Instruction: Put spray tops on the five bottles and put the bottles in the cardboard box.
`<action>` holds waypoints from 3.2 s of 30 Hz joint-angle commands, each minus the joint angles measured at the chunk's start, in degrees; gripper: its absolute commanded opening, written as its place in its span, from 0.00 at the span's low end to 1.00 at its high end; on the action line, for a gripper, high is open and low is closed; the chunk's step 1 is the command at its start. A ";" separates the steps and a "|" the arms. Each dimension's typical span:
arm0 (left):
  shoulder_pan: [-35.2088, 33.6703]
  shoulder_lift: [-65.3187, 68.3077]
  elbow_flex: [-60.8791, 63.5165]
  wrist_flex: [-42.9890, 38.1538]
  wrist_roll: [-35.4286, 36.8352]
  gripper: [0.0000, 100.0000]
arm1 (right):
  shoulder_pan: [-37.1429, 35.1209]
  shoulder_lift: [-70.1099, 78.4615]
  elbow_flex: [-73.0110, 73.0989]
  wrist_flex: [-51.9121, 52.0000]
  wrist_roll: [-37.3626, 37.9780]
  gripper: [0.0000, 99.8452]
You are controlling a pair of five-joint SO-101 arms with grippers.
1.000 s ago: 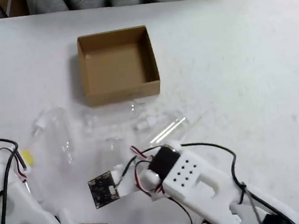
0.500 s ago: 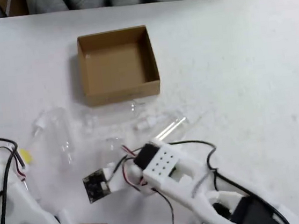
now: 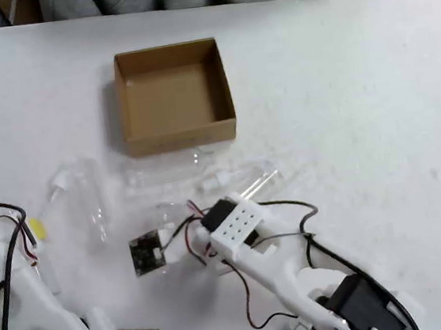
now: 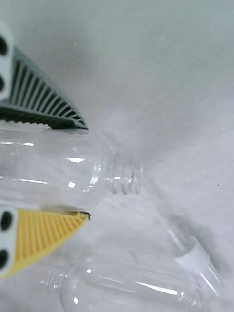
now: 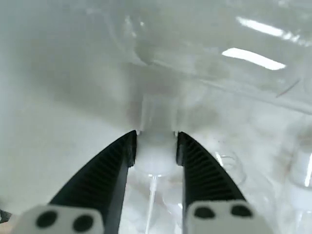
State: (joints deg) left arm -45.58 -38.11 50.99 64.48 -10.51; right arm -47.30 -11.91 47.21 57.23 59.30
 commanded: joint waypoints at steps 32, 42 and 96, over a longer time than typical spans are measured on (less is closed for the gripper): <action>28.35 -8.84 -15.47 8.35 8.35 0.06 | 24.40 -46.55 -17.58 24.84 -31.82 0.02; 46.37 -26.15 -14.51 5.10 8.44 0.07 | 36.70 -53.14 -17.14 12.70 -48.09 0.01; 59.38 -66.42 45.98 -57.05 17.23 0.02 | 5.76 -28.88 -42.20 -24.31 -49.23 0.01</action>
State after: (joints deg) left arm 13.41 -103.34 97.14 9.01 7.43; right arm -40.97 -40.75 4.75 32.62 8.84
